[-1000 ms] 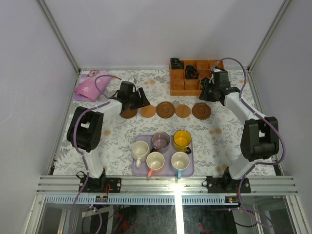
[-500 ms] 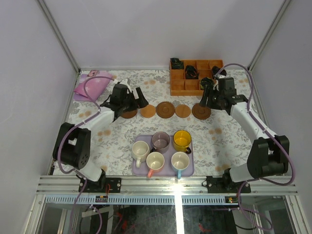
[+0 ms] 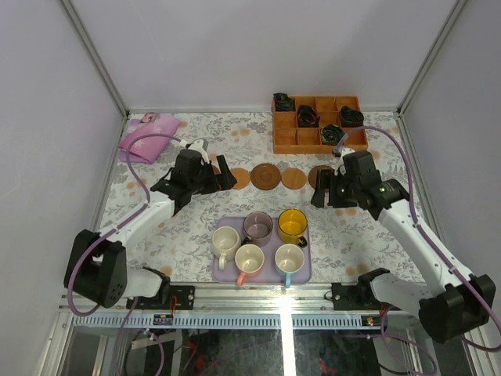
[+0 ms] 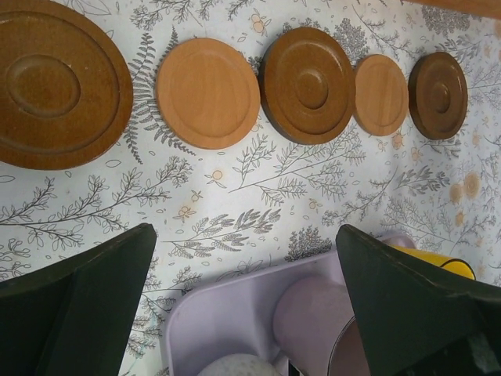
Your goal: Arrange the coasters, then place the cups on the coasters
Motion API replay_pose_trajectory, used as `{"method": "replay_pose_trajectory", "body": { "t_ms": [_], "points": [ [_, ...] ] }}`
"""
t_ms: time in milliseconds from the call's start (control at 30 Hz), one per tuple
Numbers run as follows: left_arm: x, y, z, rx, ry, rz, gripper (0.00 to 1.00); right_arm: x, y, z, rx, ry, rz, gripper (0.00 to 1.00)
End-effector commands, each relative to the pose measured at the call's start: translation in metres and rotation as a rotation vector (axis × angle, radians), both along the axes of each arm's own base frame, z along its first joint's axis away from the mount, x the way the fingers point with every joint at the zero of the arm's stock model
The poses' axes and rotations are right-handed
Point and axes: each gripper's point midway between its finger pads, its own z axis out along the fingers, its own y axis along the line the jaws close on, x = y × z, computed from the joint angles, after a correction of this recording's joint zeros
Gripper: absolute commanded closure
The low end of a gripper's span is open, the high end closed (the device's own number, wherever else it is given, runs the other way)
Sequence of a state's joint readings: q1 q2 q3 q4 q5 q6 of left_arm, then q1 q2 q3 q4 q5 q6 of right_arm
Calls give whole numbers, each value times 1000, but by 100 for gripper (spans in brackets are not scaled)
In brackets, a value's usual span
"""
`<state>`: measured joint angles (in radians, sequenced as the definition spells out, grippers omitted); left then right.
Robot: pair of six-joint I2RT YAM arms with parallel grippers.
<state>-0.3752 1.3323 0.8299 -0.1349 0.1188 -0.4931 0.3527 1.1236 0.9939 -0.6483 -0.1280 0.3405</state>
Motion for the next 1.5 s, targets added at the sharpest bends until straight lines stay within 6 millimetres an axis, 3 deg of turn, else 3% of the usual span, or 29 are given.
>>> {"method": "replay_pose_trajectory", "body": {
  "t_ms": [0, 167, 367, 1467],
  "points": [
    [-6, 3, 0, 11, -12, 6, 0, -46, 6, -10, 24, 85, 61, 22],
    [-5, -1, 1, -13, -20, 4, 0, -76, 9, -27, 16, 147, 97, 25],
    [-5, -5, -1, -39, -24, 13, 0, -89, 17, -37, 20, 169, 119, 30],
    [-4, 4, -19, -26, -5, 75, 0, -104, 51, -78, -31, 279, 307, 37]
  ]
}}
